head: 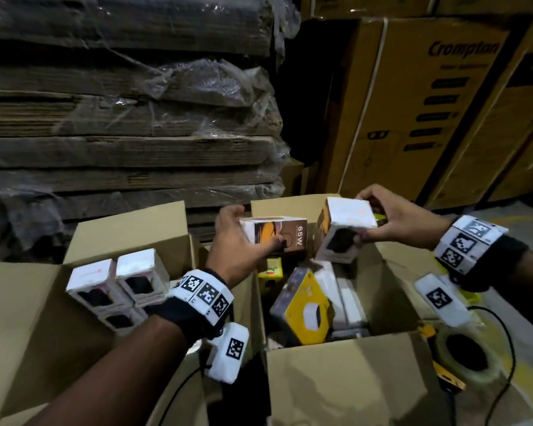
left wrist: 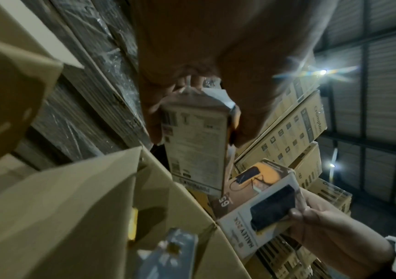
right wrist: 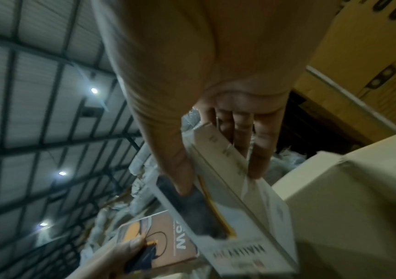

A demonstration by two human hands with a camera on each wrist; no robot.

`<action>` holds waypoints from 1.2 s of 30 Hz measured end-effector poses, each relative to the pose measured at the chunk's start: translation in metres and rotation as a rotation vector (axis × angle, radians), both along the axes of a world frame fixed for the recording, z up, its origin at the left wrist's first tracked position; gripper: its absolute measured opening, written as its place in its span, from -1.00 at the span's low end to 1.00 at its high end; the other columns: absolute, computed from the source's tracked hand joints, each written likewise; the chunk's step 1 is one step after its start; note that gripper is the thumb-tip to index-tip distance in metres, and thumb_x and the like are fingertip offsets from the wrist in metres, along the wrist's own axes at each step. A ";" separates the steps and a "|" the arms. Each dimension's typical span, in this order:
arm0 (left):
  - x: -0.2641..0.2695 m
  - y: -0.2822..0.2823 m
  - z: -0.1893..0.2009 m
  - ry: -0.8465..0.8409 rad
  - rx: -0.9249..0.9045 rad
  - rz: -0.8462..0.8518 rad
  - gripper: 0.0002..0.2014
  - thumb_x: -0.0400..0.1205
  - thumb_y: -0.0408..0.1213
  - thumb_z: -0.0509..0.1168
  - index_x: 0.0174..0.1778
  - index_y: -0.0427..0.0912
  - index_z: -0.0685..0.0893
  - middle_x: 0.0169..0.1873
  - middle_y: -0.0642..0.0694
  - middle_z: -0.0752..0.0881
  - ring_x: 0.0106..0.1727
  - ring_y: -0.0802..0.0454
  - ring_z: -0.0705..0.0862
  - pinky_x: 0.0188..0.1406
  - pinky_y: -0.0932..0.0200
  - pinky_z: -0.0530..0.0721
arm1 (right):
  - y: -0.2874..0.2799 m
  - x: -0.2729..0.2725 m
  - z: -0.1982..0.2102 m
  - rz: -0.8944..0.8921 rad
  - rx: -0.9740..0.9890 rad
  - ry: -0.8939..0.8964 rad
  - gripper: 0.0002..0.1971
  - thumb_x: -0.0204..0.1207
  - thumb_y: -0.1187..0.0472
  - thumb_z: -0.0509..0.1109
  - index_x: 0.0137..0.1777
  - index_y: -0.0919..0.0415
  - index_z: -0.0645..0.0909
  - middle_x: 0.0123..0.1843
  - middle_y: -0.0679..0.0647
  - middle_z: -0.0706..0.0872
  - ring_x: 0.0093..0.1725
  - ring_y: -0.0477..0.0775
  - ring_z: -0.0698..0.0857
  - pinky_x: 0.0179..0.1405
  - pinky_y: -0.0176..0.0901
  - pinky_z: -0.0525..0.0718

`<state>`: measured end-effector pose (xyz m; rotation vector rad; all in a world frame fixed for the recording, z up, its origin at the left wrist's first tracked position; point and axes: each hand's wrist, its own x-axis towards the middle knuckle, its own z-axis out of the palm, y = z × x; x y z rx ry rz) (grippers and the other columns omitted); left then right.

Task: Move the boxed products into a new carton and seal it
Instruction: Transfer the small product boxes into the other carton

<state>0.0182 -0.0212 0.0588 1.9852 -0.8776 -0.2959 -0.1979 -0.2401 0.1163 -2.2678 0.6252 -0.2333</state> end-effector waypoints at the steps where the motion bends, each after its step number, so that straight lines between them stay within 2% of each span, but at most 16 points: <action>1: 0.004 0.008 0.006 -0.045 -0.022 0.027 -0.17 0.33 0.07 0.63 0.39 -0.13 0.36 0.30 -0.03 0.44 0.24 0.10 0.49 0.28 0.21 0.46 | 0.006 0.005 0.004 -0.016 0.021 -0.047 -0.40 0.27 0.33 0.65 0.23 0.17 0.40 0.14 -0.02 0.63 0.15 -0.18 0.64 -0.09 -0.42 0.66; 3: 0.016 0.027 0.017 -0.133 -0.063 0.081 -0.28 0.36 0.06 0.60 0.31 -0.11 0.41 0.22 -0.04 0.42 0.21 0.08 0.46 0.21 0.24 0.41 | 0.023 0.022 0.011 -0.007 0.062 -0.157 -0.40 0.28 0.37 0.63 0.25 0.21 0.40 0.16 0.05 0.65 0.12 -0.24 0.66 -0.04 -0.43 0.66; 5: 0.028 0.049 0.028 -0.173 -0.044 0.111 -0.35 0.39 0.09 0.57 0.27 -0.06 0.44 0.18 -0.04 0.43 0.18 0.08 0.46 0.19 0.22 0.43 | 0.041 0.044 0.016 0.030 0.084 -0.264 -0.38 0.30 0.39 0.61 0.29 0.22 0.39 0.22 0.12 0.64 0.14 -0.28 0.66 0.10 -0.40 0.65; 7: 0.041 0.070 0.037 -0.185 -0.034 0.154 -0.39 0.40 0.11 0.56 0.26 -0.01 0.47 0.16 -0.04 0.47 0.17 0.07 0.48 0.17 0.18 0.47 | 0.055 0.070 0.017 0.067 0.079 -0.323 -0.31 0.31 0.33 0.63 0.38 0.17 0.37 0.29 0.11 0.60 0.25 -0.20 0.63 0.24 -0.31 0.62; 9: 0.055 0.094 0.044 -0.195 -0.046 0.222 -0.38 0.39 0.11 0.58 0.25 -0.02 0.49 0.15 -0.05 0.53 0.19 0.03 0.53 0.19 0.11 0.54 | 0.070 0.098 0.017 0.113 0.046 -0.342 -0.24 0.31 0.21 0.66 0.45 0.09 0.34 0.34 0.08 0.57 0.33 -0.08 0.61 0.35 -0.12 0.60; 11: 0.069 0.116 0.047 -0.183 -0.022 0.271 -0.29 0.33 0.12 0.62 0.30 -0.07 0.50 0.21 -0.07 0.56 0.23 0.01 0.56 0.23 0.08 0.58 | 0.086 0.126 0.014 0.145 0.025 -0.340 -0.21 0.30 0.17 0.66 0.49 0.07 0.33 0.35 0.06 0.56 0.34 -0.01 0.61 0.37 0.02 0.60; 13: 0.079 0.138 0.048 -0.153 0.039 0.289 -0.20 0.30 0.06 0.66 0.37 -0.09 0.46 0.27 -0.06 0.53 0.25 0.03 0.55 0.13 0.20 0.57 | 0.103 0.156 0.009 0.146 -0.012 -0.321 -0.19 0.28 0.16 0.66 0.50 0.10 0.35 0.32 0.06 0.58 0.28 0.01 0.64 0.32 0.08 0.64; 15: 0.085 0.157 0.046 -0.128 0.125 0.279 -0.17 0.31 -0.04 0.68 0.44 -0.08 0.41 0.28 -0.01 0.44 0.22 0.07 0.49 0.04 0.32 0.50 | 0.121 0.183 0.004 0.122 -0.062 -0.304 -0.20 0.17 -0.01 0.64 0.42 0.06 0.42 0.26 0.08 0.61 0.19 0.02 0.67 0.21 0.11 0.69; 17: 0.088 0.171 0.044 -0.108 0.179 0.270 -0.15 0.33 -0.12 0.68 0.47 -0.07 0.38 0.29 -0.04 0.40 0.24 0.04 0.48 0.15 0.23 0.50 | 0.132 0.206 -0.002 0.067 -0.106 -0.255 -0.29 0.11 -0.10 0.60 0.27 -0.01 0.45 0.20 0.11 0.60 0.12 0.03 0.66 0.10 0.02 0.69; 19: 0.092 0.182 0.041 -0.118 0.218 0.274 -0.15 0.32 -0.12 0.68 0.48 -0.06 0.38 0.32 -0.09 0.41 0.26 -0.02 0.51 0.29 0.11 0.51 | 0.143 0.225 -0.008 0.021 -0.145 -0.176 -0.39 0.19 0.00 0.63 0.18 0.00 0.40 0.18 0.10 0.54 0.07 0.03 0.61 -0.07 -0.14 0.60; 21: 0.095 0.190 0.037 -0.155 0.271 0.286 -0.18 0.32 -0.06 0.67 0.44 -0.07 0.42 0.25 -0.09 0.42 0.22 -0.04 0.54 0.29 0.07 0.56 | 0.155 0.239 -0.013 -0.002 -0.161 -0.153 -0.41 0.20 0.03 0.63 0.13 0.04 0.37 0.16 0.11 0.55 0.05 0.06 0.62 -0.13 -0.09 0.61; 24: 0.098 0.198 0.033 -0.212 0.329 0.309 -0.28 0.33 0.02 0.64 0.33 -0.09 0.50 0.16 -0.05 0.46 0.10 -0.01 0.54 0.16 0.03 0.65 | 0.167 0.253 -0.016 -0.048 -0.185 -0.136 -0.36 0.20 0.01 0.61 0.20 0.13 0.37 0.14 0.12 0.60 0.05 0.11 0.64 -0.11 -0.04 0.66; 27: 0.097 0.201 0.030 -0.221 0.390 0.254 -0.34 0.31 0.06 0.63 0.24 -0.02 0.51 0.14 -0.05 0.58 0.09 -0.03 0.59 0.07 -0.05 0.71 | 0.174 0.263 -0.019 -0.032 -0.218 -0.116 -0.27 0.23 0.04 0.60 0.36 0.13 0.35 0.24 0.13 0.54 0.18 0.14 0.59 0.02 -0.12 0.56; 29: 0.095 0.202 0.027 -0.214 0.420 0.210 -0.33 0.29 0.05 0.63 0.26 0.03 0.50 0.17 -0.03 0.62 0.11 -0.03 0.62 0.04 -0.06 0.73 | 0.181 0.269 -0.022 0.016 -0.248 -0.055 -0.26 0.24 0.07 0.60 0.40 0.12 0.36 0.28 0.13 0.49 0.24 0.16 0.56 0.07 -0.13 0.51; 32: 0.094 0.202 0.020 -0.212 0.480 0.151 -0.27 0.29 0.05 0.63 0.34 0.06 0.49 0.30 0.00 0.60 0.22 -0.03 0.61 0.16 -0.03 0.69 | 0.189 0.278 -0.027 0.052 -0.271 0.027 -0.33 0.24 0.11 0.61 0.33 0.11 0.41 0.24 0.11 0.51 0.21 0.14 0.56 0.05 -0.15 0.48; 36: 0.092 0.199 0.010 -0.220 0.580 0.066 -0.26 0.32 0.07 0.59 0.40 0.04 0.49 0.33 0.00 0.58 0.25 0.00 0.59 0.15 0.10 0.62 | 0.198 0.288 -0.026 0.089 -0.267 0.064 -0.30 0.21 0.13 0.64 0.35 0.12 0.44 0.28 0.09 0.53 0.25 0.12 0.56 0.21 -0.05 0.55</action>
